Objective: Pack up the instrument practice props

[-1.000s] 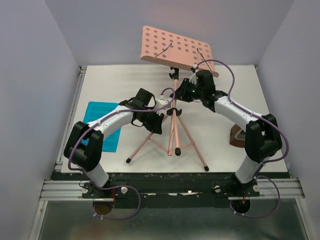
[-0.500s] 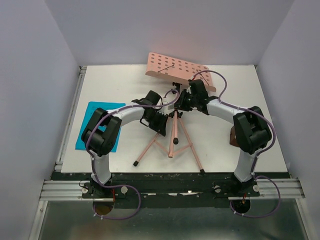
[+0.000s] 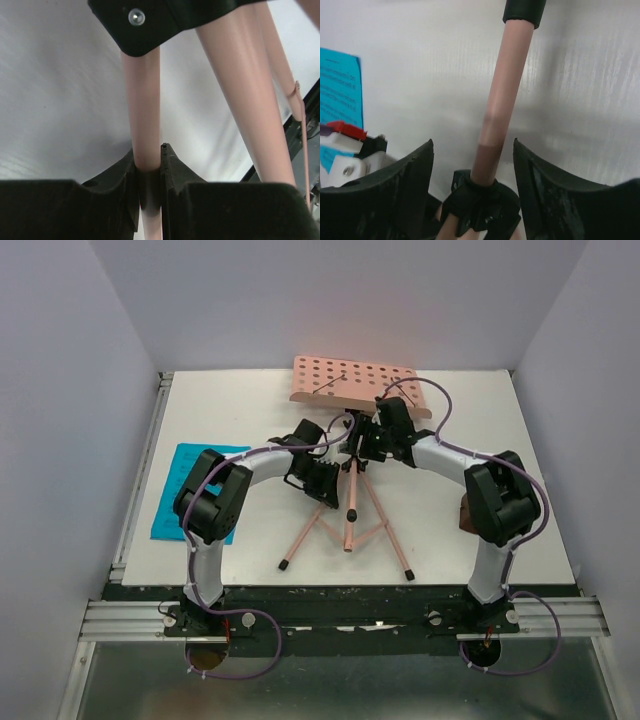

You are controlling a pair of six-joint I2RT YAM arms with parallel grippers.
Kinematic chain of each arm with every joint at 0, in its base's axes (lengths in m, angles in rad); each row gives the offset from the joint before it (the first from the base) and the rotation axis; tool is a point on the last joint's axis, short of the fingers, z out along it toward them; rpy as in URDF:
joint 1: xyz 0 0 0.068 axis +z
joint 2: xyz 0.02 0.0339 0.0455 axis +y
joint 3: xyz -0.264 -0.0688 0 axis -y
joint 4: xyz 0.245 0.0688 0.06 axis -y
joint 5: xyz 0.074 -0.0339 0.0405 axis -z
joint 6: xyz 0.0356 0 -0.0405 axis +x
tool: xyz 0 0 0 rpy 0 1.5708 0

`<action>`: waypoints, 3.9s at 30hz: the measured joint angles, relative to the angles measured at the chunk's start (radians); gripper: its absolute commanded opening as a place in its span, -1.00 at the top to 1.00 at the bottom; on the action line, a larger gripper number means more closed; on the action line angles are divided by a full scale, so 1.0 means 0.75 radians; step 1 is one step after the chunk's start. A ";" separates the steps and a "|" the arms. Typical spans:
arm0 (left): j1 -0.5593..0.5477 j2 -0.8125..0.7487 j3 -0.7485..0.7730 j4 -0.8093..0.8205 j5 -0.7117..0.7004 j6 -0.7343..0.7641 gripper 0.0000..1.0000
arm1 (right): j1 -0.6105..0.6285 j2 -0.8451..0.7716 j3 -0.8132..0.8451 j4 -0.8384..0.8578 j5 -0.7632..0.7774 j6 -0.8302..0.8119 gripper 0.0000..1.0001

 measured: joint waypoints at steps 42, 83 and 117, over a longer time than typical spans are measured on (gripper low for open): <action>0.026 0.138 -0.021 0.454 0.263 -0.468 -0.34 | -0.010 -0.203 -0.200 -0.241 -0.047 0.109 0.95; 0.308 -0.430 -0.246 0.165 -0.034 -0.081 -0.98 | 0.131 -0.067 0.130 -0.629 0.231 -0.141 -1.00; 0.403 -0.408 -0.129 0.043 -0.037 0.008 -0.98 | 0.130 -0.242 0.262 -0.721 0.216 -0.529 -1.00</action>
